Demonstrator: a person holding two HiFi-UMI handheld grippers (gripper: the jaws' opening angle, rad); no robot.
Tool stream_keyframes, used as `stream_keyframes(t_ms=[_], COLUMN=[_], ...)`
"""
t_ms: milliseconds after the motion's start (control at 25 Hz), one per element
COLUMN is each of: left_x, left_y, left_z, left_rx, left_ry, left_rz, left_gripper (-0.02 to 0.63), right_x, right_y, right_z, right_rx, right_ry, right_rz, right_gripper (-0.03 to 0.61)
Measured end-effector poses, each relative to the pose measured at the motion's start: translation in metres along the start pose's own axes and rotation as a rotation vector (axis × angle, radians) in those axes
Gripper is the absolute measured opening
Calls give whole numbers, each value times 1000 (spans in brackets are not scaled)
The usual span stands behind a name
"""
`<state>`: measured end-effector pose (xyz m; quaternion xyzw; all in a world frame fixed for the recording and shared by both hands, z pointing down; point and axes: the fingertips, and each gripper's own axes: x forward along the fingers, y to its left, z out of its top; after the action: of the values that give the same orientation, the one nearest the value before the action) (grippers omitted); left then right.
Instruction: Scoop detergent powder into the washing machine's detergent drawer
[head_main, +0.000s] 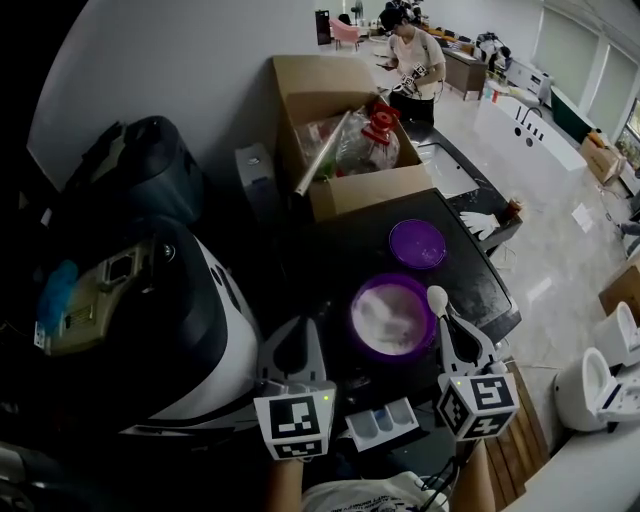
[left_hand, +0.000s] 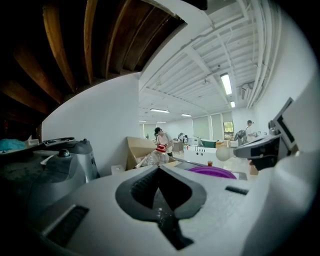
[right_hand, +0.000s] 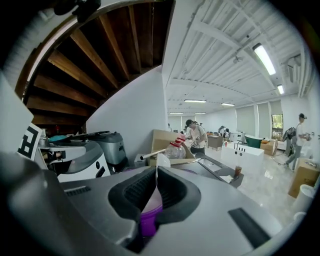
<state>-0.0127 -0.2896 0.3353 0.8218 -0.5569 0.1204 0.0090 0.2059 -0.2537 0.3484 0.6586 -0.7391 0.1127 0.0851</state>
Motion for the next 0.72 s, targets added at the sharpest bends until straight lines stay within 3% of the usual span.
stream_keyframes(t_ms=[280, 720], left_x=[1, 2], left_y=[-1, -4], left_z=[-8, -21], left_rx=[2, 14], left_ry=[32, 68], left_rz=[35, 35], left_gripper=[2, 2], right_x=[13, 37], right_y=[-2, -1], right_z=[-1, -22], right_rx=[-69, -191], right_ry=[55, 256], right_rz=[76, 188], right_gripper=[21, 21])
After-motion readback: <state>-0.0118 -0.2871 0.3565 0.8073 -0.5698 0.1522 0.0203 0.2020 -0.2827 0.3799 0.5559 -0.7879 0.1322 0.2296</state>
